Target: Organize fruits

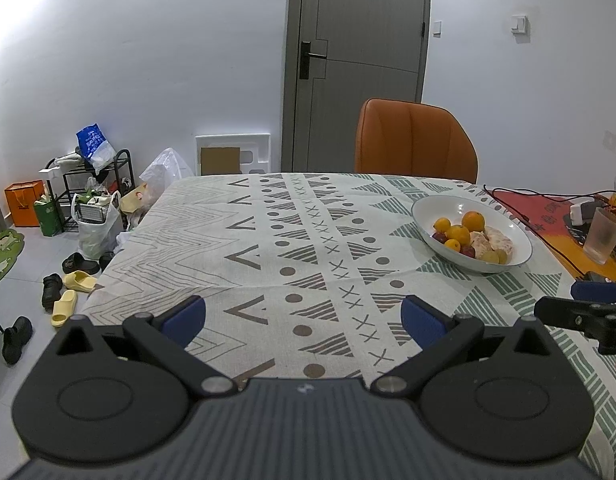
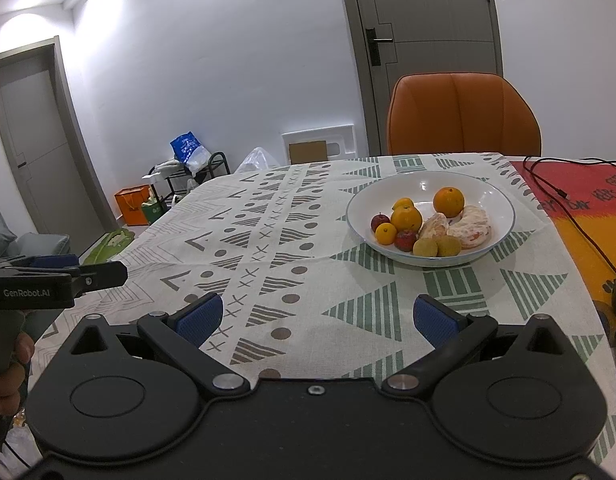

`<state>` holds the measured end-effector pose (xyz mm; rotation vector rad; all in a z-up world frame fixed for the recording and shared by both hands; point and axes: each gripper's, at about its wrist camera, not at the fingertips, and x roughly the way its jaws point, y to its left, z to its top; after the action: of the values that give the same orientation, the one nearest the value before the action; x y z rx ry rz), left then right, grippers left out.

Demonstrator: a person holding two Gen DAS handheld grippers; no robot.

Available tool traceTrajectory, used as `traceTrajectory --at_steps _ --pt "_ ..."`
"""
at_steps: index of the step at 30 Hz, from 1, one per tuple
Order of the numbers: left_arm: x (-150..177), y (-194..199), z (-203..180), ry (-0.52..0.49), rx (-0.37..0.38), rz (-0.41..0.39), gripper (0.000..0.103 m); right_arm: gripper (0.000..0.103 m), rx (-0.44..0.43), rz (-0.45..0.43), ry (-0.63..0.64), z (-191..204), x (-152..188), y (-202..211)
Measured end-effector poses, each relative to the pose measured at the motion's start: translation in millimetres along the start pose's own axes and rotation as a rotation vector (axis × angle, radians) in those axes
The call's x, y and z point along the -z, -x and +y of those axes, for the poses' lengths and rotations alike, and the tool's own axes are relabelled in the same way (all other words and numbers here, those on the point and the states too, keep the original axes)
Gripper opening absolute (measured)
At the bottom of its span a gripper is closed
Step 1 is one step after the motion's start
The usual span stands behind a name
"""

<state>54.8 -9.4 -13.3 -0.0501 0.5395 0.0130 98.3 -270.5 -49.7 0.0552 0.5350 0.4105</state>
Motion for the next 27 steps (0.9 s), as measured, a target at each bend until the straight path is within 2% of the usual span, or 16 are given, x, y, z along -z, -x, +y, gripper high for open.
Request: traceTrajectory --at_steps 27 --pt "-0.7 2.7 -5.0 -0.003 0.009 0.001 0.103 0.103 0.002 -0.002 0.002 -0.9 -1.0 1.2"
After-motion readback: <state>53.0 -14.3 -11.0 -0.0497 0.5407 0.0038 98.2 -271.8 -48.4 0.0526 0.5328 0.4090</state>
